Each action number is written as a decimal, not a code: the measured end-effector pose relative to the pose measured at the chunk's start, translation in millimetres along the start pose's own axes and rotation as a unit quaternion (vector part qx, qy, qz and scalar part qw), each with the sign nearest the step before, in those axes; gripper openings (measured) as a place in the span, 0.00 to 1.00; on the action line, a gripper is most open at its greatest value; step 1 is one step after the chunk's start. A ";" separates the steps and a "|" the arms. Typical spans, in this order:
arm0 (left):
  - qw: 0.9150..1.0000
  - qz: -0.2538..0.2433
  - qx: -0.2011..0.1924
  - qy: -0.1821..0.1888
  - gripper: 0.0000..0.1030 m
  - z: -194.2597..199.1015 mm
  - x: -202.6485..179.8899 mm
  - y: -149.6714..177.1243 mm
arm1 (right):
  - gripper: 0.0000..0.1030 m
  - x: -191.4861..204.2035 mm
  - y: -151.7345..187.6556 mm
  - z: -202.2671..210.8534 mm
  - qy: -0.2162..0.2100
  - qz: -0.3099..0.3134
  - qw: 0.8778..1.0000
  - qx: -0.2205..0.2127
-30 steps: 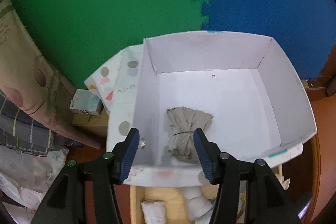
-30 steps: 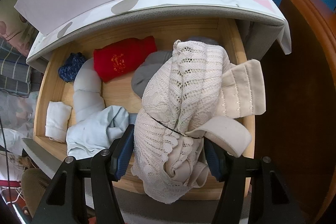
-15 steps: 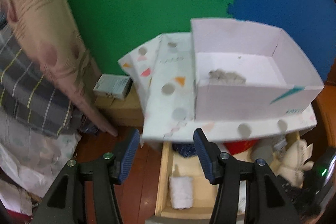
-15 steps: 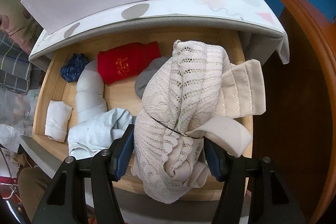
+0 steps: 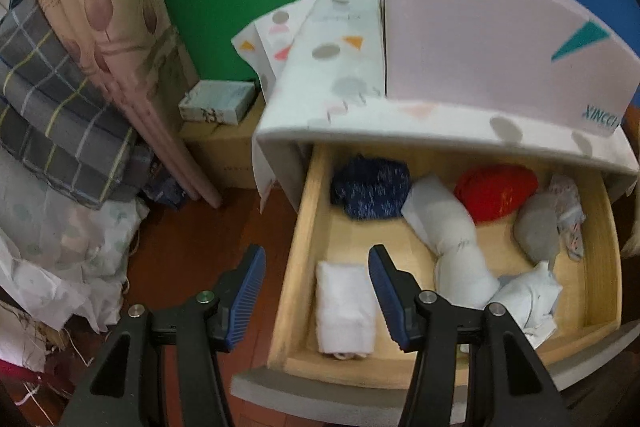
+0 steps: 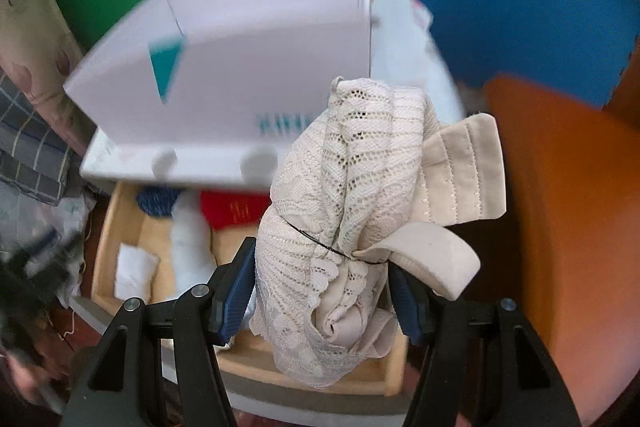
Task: Take underwear out of drawer
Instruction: 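Carry the beige lace underwear with the right gripper and drop it into the white box, then grasp the pale blue underwear in the drawer with the right gripper, then grasp the folded white underwear with the left gripper while the right gripper holds pale blue underwear, then lift the folded white underwear with the left gripper and drop it into the white box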
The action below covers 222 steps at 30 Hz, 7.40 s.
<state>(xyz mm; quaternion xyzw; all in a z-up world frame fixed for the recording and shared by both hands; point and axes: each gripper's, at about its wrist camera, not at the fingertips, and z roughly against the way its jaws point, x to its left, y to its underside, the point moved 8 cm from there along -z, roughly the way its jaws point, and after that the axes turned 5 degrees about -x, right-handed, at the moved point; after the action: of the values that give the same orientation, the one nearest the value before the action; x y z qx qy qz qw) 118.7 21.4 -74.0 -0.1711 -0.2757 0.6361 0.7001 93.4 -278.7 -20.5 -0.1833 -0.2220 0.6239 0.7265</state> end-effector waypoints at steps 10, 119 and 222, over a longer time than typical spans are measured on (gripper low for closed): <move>1.000 0.028 0.013 0.004 0.53 -16.6 6.1 20.2 | 0.57 7.3 -127.9 66.0 0.002 0.025 0.996 -0.084; 0.992 0.055 0.098 0.056 0.53 -50.1 1.9 40.7 | 0.64 46.6 80.9 -94.1 0.004 0.056 0.980 0.193; 0.988 -0.005 -0.065 0.142 0.45 118.4 -25.4 -189.6 | 0.64 24.3 114.5 -91.1 -0.029 0.013 0.986 0.164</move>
<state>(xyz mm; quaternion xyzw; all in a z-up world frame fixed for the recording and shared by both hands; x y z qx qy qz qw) 197.1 -41.9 127.1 -0.3036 -0.2146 0.5829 0.7225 52.1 -236.1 -156.4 -0.0463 -0.1359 0.6660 0.7320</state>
